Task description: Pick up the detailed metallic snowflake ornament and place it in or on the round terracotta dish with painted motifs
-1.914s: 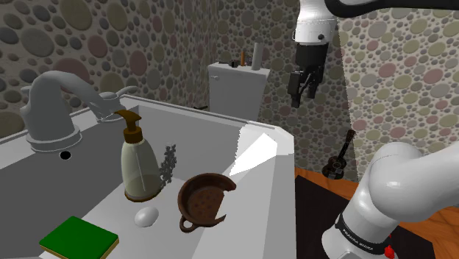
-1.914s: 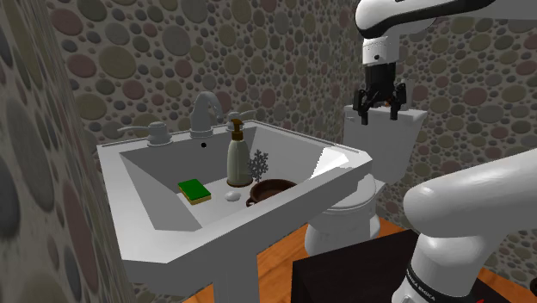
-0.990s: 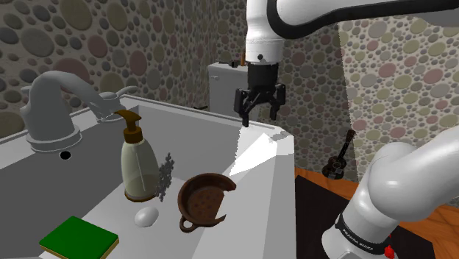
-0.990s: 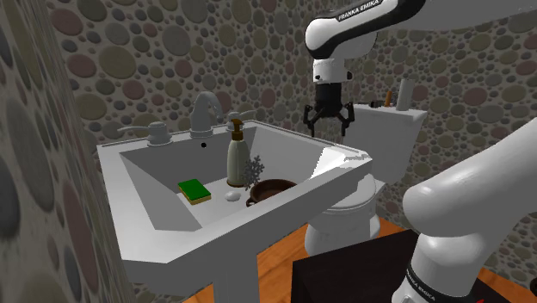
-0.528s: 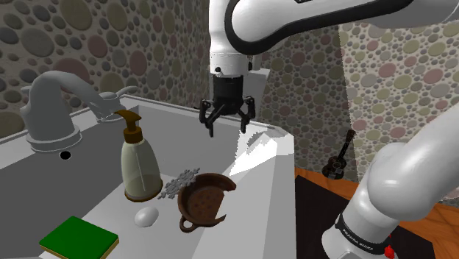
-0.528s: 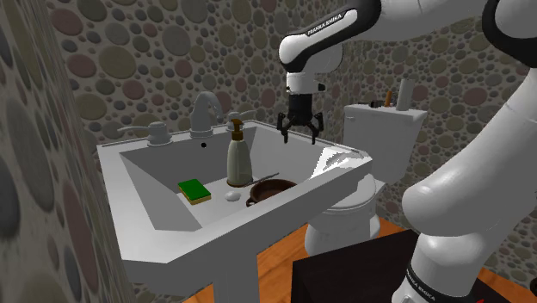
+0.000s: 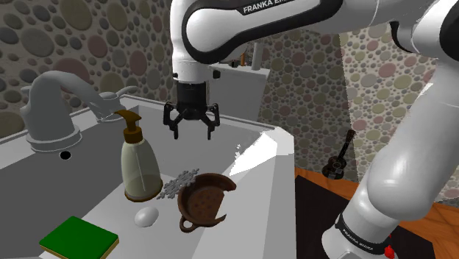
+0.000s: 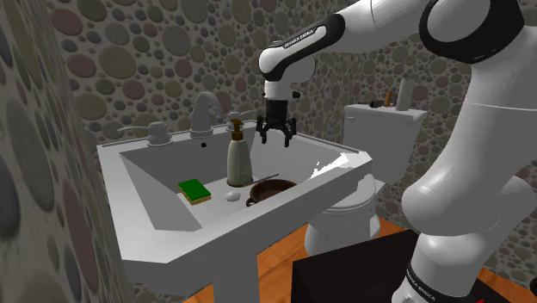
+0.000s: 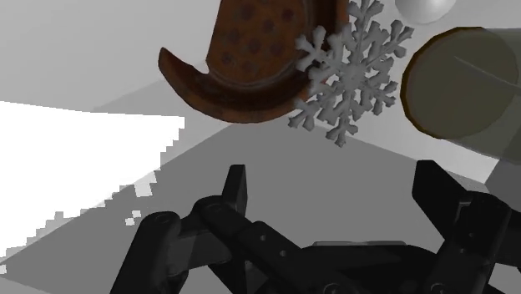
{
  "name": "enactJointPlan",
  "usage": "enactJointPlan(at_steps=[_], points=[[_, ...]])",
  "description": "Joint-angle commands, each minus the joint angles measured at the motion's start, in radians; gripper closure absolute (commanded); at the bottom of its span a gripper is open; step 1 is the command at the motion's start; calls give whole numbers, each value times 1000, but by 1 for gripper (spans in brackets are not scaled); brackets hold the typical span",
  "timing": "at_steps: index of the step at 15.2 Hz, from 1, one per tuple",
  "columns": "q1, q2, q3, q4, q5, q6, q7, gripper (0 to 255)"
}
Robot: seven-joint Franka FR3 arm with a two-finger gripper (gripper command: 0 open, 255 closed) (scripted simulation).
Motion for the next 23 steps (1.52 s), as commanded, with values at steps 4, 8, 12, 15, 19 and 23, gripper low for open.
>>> enactJointPlan(at_steps=[4, 8, 12, 15, 19, 23], points=[[32, 211, 13, 182, -79, 37, 194, 0], [44, 252, 9, 183, -95, 77, 224, 0], [48, 266, 8, 146, -102, 127, 228, 0], [49, 268, 8, 141, -103, 135, 229, 0], [49, 268, 8, 141, -103, 135, 229, 0], [49, 268, 8, 141, -103, 134, 229, 255]])
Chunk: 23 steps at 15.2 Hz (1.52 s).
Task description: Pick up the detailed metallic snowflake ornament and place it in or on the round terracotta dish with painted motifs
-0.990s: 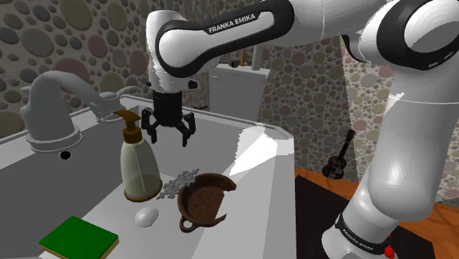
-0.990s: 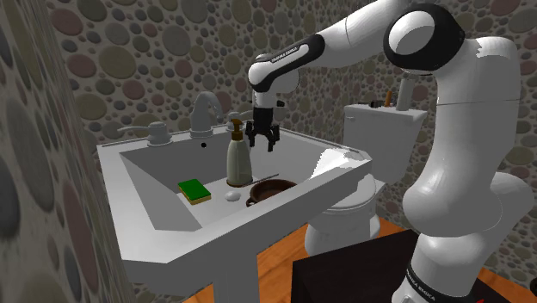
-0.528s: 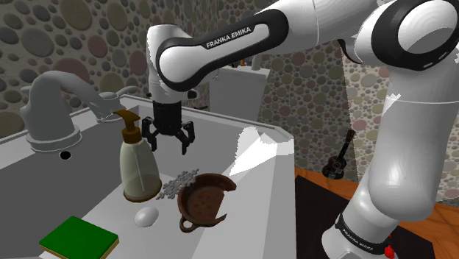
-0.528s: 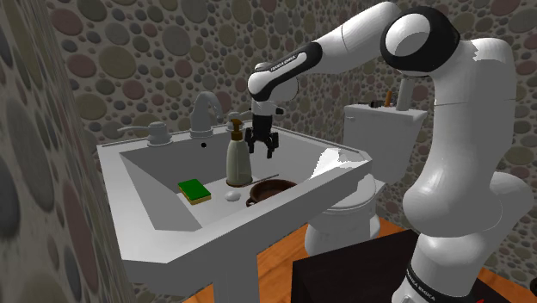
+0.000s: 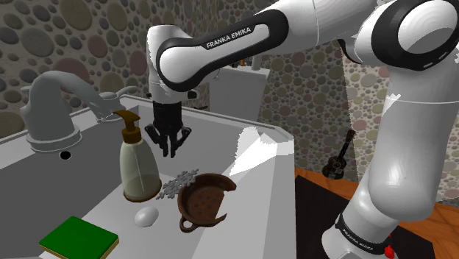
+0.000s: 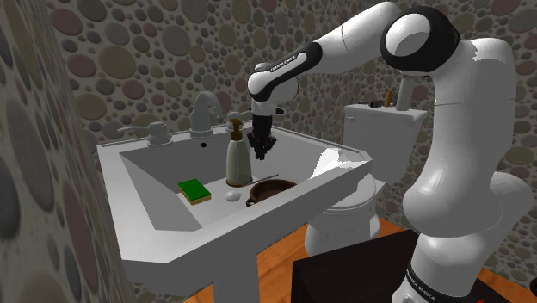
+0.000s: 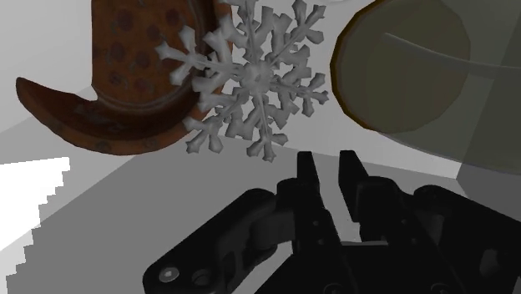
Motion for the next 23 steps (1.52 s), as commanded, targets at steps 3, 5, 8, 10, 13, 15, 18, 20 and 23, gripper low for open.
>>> enactJointPlan(at_steps=[3, 5, 8, 10, 13, 15, 18, 20, 23], points=[[0, 0, 0, 0, 0, 0, 0, 255], [0, 0, 0, 0, 0, 0, 0, 255], [0, 0, 0, 0, 0, 0, 0, 0], [33, 29, 13, 21, -26, -56, 32, 0], [83, 73, 32, 53, -57, -141, 76, 0], [118, 103, 43, 73, -72, -196, 103, 0], [152, 132, 50, 79, -82, -235, 126, 0], [155, 131, 45, 52, -81, -208, 125, 0], [160, 133, 38, 15, -81, -168, 125, 0]])
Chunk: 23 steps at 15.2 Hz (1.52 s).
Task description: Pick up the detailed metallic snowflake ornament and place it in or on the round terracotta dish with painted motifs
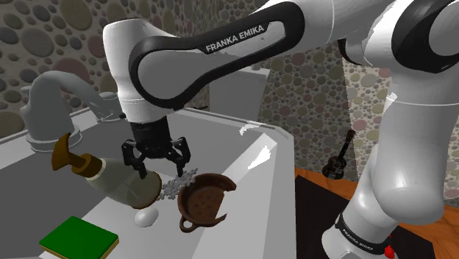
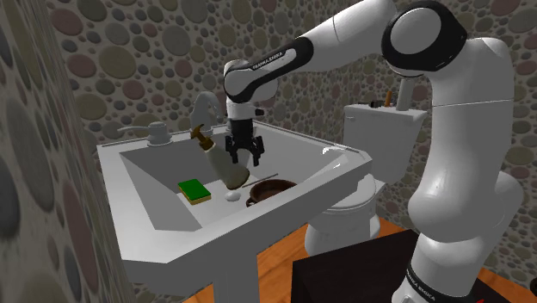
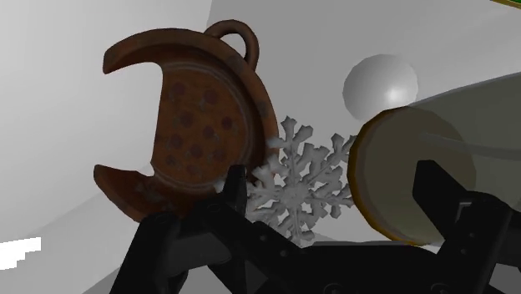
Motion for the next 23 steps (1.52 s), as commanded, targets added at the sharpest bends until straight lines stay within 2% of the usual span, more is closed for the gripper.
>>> enactJointPlan(at_steps=[1, 10, 11, 12, 18, 19, 20, 23], points=[[6, 137, -13, -20, -9, -24, 0, 0], [28, 133, -38, -27, 0, -16, -6, 0], [13, 90, -37, -104, 18, 20, -22, 255], [27, 131, -37, -60, -2, 12, -4, 255], [22, 118, -38, -82, 4, 21, -12, 255], [16, 98, -36, -115, 13, 36, -17, 255], [30, 133, -41, -27, 1, -16, -7, 255], [28, 114, -38, -10, 10, -50, -10, 255]])
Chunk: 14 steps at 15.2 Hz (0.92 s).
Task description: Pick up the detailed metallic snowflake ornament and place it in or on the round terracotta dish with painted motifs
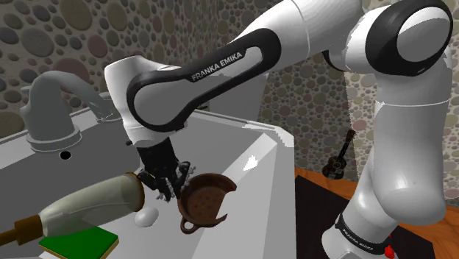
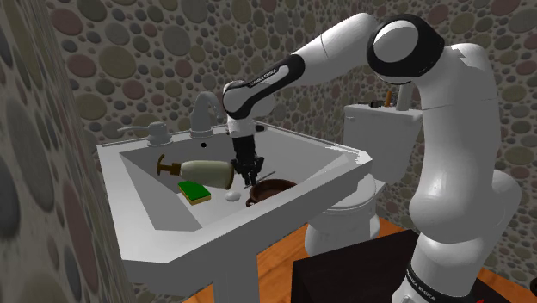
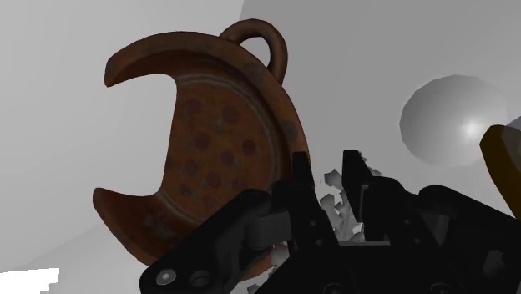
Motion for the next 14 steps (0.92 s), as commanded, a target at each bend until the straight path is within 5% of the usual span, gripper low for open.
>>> enactJointPlan(at_steps=[1, 5, 6, 14], points=[[-3, 9, -3, 5, 3, -18, -3, 255], [-4, -3, 0, 20, 8, -43, -5, 255], [-4, -3, 0, 20, 8, -43, -5, 0], [8, 322, -94, 504, -103, -414, -69, 0]])
